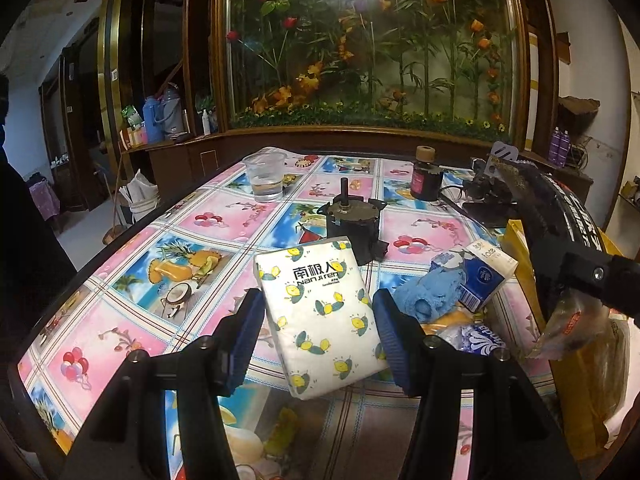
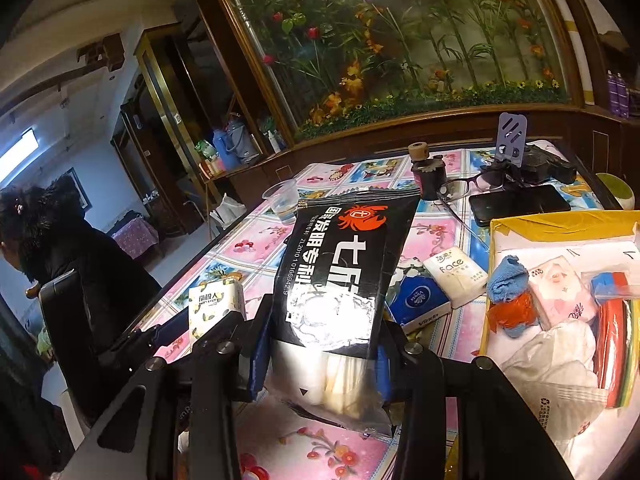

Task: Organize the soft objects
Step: 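Lift the black snack bag with the right tool while the left tool holds the tissue pack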

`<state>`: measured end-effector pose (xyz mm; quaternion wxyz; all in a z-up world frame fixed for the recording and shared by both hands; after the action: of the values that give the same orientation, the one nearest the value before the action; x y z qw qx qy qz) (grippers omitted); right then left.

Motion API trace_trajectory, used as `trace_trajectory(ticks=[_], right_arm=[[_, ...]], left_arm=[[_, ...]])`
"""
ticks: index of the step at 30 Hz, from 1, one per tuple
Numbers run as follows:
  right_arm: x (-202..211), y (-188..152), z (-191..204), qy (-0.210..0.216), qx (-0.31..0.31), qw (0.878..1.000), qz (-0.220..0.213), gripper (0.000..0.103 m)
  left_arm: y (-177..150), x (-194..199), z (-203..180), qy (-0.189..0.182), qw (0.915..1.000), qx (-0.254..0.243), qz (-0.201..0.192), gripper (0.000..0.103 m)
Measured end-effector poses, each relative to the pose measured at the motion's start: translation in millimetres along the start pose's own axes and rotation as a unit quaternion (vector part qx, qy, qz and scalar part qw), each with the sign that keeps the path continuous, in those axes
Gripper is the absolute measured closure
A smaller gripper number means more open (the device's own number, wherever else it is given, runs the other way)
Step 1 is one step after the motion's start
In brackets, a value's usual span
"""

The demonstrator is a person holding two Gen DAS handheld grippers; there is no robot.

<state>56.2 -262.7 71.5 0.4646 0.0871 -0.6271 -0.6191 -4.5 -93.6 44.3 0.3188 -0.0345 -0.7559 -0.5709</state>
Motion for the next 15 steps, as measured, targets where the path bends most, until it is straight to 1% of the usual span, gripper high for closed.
trace_trajectory(ticks=[7,15], right_arm=[[4.6,1.1,-3.2,-0.001,-0.006,1.000,-0.004,0.058],[16.6,3.1,-22.7,-0.009,-0.035,0.999,-0.016,0.058]], left_arm=[[-0.6,0.3,-1.9,0.003,1.0000,-0.004,-0.002,0.048],[-1.5,-0.9,-4.0,0.005,1.0000,-0.006,-0.001,0.048]])
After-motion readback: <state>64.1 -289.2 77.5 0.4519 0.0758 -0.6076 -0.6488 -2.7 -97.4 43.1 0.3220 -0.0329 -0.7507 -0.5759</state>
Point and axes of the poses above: each gripper's, at about its wrist camera, not at the fingertips, and x roughly against the way its jaws point, z to its left, y to its top, the point moved 1 cm from there along -x, roughly the way its jaws point, and after that the axes turned 12 degrees about x, right-handed, at the moved point
